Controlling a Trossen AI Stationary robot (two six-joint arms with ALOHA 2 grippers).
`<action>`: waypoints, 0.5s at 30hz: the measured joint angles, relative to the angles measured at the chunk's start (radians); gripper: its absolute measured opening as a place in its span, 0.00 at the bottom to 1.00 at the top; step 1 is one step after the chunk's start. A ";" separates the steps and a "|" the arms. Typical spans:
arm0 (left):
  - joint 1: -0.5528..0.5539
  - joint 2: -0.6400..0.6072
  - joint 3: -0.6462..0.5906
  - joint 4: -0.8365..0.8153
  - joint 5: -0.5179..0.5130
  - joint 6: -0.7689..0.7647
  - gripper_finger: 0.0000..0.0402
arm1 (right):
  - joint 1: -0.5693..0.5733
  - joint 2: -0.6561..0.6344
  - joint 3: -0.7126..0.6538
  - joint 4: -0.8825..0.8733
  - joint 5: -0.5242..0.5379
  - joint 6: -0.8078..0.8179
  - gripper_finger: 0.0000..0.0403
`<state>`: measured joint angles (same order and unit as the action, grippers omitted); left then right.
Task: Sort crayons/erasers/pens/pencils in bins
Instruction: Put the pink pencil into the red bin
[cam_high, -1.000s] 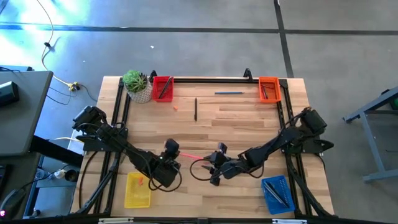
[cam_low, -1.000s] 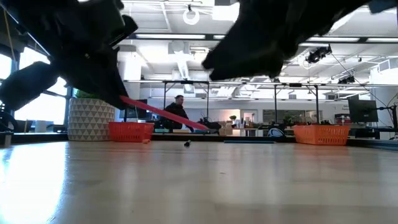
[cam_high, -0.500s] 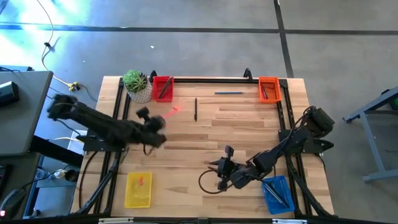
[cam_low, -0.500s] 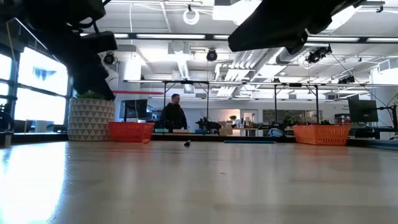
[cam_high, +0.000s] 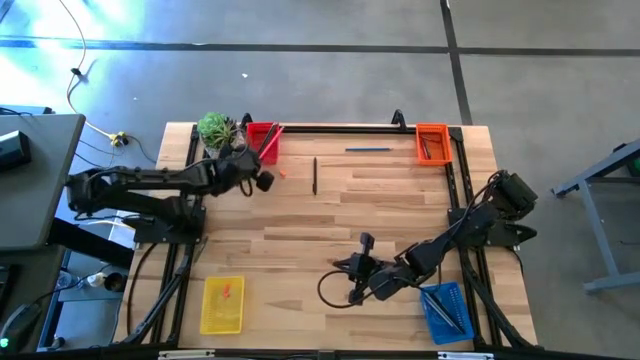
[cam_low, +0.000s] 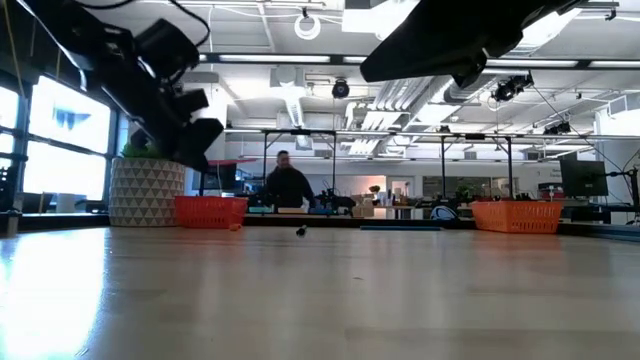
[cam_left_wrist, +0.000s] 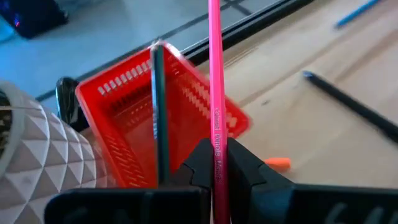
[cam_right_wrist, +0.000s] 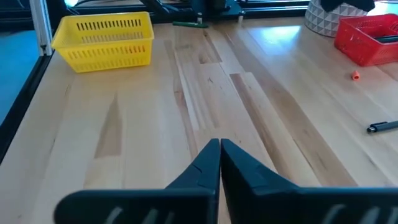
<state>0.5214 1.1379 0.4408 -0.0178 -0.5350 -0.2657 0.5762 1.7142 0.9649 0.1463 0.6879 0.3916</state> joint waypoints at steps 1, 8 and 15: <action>0.025 0.021 0.000 0.016 0.011 0.000 0.01 | 0.000 0.000 0.000 0.000 -0.001 0.000 0.00; 0.137 0.143 0.000 0.159 0.062 -0.003 0.01 | 0.000 0.000 0.000 0.000 -0.010 -0.010 0.00; 0.177 0.208 0.000 0.290 0.047 0.011 0.01 | 0.000 0.000 0.000 0.001 -0.010 -0.016 0.00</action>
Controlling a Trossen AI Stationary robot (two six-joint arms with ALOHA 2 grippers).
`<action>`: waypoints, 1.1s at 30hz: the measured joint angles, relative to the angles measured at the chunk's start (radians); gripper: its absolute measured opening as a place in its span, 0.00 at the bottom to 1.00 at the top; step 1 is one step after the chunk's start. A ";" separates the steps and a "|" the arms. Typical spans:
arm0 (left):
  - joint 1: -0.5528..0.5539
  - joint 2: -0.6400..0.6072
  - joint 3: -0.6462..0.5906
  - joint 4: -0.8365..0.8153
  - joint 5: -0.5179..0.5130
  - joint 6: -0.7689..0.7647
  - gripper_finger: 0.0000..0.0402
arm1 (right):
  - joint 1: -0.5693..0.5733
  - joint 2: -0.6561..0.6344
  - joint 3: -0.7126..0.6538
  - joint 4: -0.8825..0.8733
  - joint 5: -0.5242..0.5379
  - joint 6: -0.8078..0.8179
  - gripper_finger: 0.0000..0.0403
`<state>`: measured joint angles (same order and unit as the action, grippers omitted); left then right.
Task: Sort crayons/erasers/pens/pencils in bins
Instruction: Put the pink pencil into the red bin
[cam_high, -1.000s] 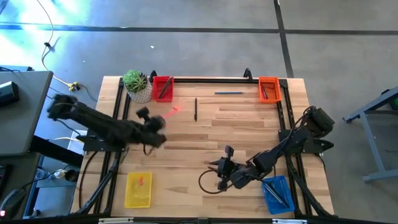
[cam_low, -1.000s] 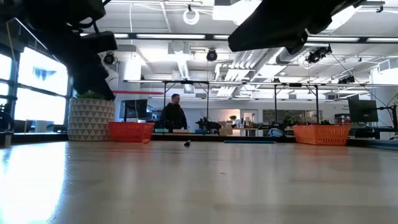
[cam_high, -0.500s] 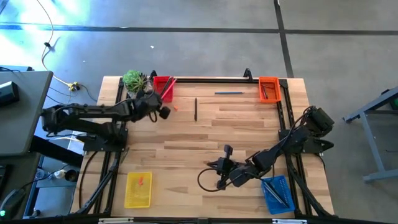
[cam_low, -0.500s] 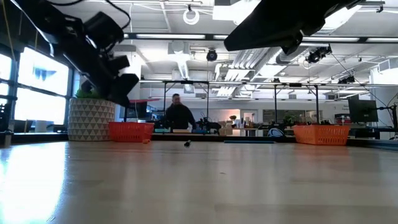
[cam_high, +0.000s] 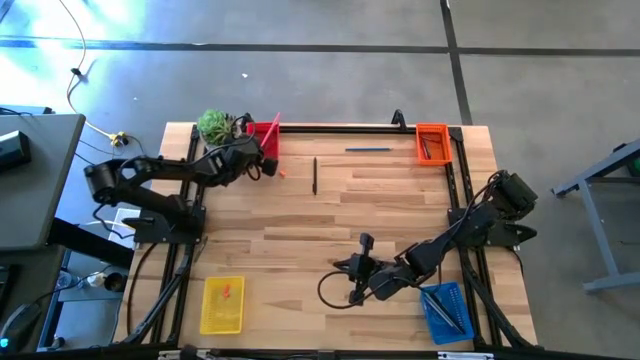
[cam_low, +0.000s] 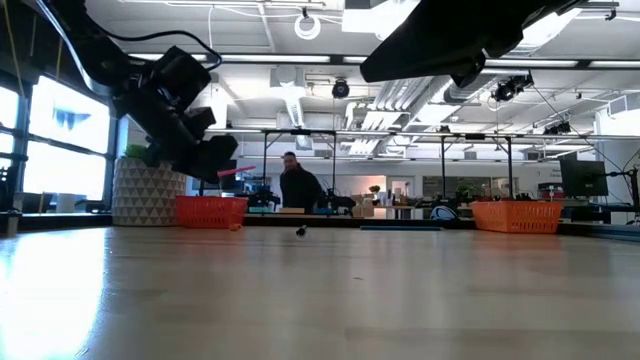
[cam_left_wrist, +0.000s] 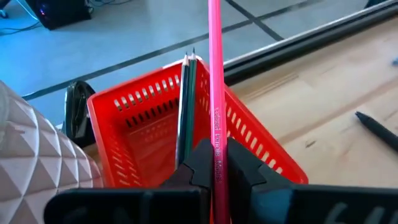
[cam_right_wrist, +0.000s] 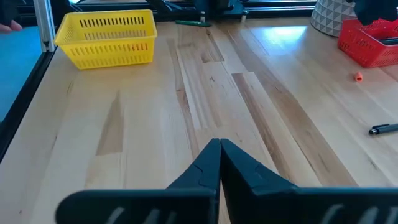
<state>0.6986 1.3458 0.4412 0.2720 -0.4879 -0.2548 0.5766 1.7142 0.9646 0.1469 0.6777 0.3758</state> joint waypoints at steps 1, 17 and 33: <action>0.003 0.006 0.000 0.005 0.001 0.003 0.01 | 0.000 0.000 0.000 0.000 0.000 0.000 0.00; -0.001 0.034 0.001 -0.002 -0.032 0.008 0.09 | 0.002 0.000 -0.001 0.000 -0.001 -0.004 0.00; -0.023 0.011 -0.003 -0.043 -0.032 0.091 0.13 | 0.002 0.000 -0.001 0.001 -0.023 -0.018 0.00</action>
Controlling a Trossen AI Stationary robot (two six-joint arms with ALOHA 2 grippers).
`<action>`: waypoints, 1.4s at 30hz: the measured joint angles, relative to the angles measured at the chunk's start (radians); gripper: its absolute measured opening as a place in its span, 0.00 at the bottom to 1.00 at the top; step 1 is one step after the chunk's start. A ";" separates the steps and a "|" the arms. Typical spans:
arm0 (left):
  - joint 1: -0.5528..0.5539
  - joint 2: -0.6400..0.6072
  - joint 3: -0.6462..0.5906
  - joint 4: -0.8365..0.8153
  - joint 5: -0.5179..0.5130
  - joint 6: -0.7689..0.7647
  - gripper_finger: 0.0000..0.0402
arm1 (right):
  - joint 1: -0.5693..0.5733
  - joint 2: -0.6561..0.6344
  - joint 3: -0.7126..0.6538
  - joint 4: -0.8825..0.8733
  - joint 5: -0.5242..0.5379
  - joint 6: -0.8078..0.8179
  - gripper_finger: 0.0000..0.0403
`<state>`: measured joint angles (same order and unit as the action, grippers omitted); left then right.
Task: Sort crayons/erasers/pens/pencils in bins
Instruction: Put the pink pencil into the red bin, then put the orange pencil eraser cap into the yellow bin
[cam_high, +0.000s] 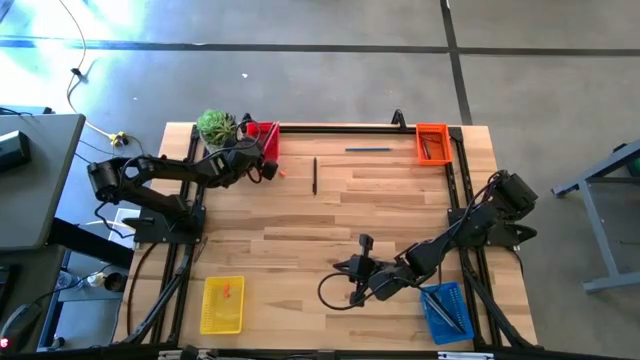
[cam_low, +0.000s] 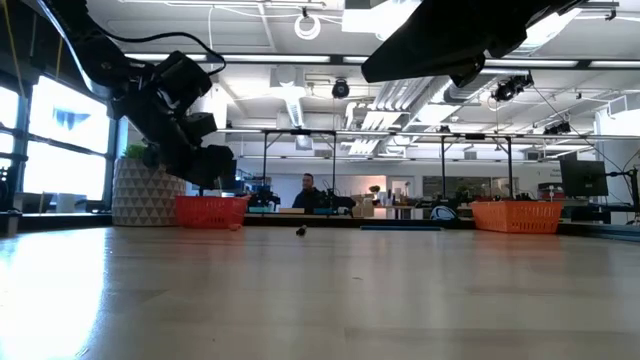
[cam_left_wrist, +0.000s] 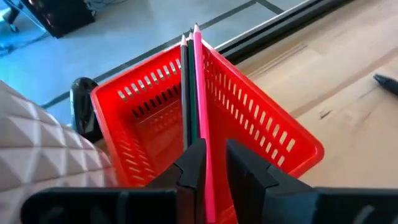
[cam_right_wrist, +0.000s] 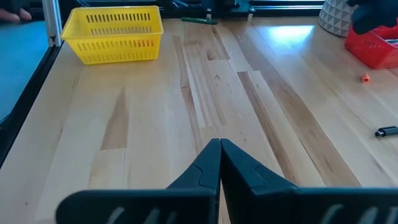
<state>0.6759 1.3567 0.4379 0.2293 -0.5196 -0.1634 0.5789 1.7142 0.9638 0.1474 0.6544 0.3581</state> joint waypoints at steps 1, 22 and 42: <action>-0.010 -0.015 -0.001 -0.008 -0.003 0.017 0.12 | 0.000 0.000 0.000 0.000 -0.001 -0.001 0.00; -0.562 -0.307 -0.146 0.157 0.466 0.226 0.00 | 0.031 -0.041 0.000 -0.161 0.002 -0.020 0.00; -0.830 -0.288 -0.271 0.432 0.482 0.198 0.00 | -0.043 -0.276 0.000 -1.242 -0.223 0.531 0.00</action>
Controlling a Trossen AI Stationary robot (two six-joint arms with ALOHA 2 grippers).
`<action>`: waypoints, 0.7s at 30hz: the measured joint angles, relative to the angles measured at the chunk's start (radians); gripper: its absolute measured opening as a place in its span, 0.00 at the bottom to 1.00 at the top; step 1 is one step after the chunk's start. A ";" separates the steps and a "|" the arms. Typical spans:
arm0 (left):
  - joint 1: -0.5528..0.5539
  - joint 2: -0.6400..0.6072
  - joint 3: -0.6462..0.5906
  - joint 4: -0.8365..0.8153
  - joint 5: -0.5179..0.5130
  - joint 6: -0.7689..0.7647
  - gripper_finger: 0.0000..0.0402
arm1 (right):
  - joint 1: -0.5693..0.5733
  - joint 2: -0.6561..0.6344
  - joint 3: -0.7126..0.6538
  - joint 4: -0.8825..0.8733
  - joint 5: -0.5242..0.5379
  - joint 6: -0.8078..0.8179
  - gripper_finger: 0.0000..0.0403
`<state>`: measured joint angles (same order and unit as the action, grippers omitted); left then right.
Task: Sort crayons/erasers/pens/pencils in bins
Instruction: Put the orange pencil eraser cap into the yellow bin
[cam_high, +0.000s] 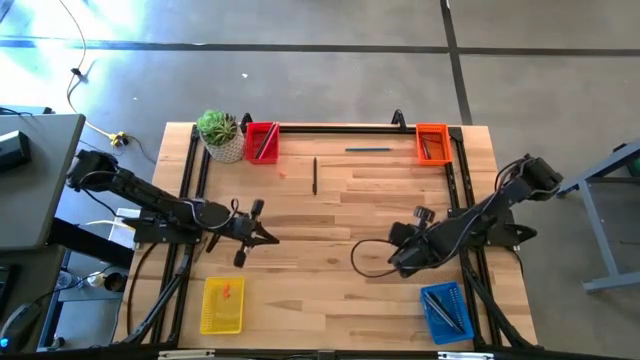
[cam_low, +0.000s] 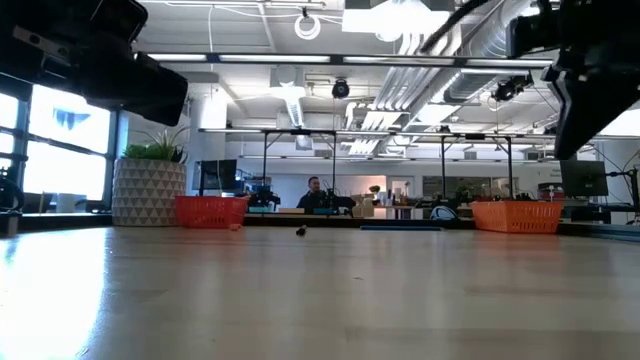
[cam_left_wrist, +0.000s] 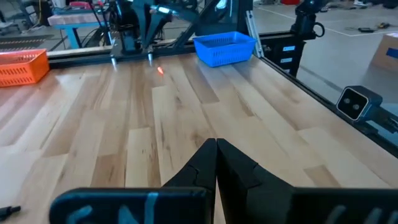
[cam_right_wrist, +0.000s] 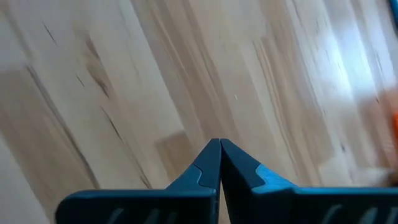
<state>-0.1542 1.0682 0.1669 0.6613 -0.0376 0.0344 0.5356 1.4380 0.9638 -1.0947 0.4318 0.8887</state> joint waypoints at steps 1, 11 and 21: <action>-0.002 0.004 0.000 0.006 0.000 0.002 0.00 | -0.005 0.000 0.000 -0.016 -0.016 -0.011 0.00; -0.014 0.052 0.000 0.040 -0.006 0.003 0.00 | -0.050 0.000 -0.010 -0.038 -0.076 -0.101 0.00; -0.014 0.089 0.000 0.061 -0.007 0.004 0.00 | -0.129 0.000 -0.170 0.059 -0.230 -0.130 0.00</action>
<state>-0.1684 1.1570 0.1669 0.7219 -0.0448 0.0380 0.4070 1.4380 0.7934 -1.0361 0.2020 0.7583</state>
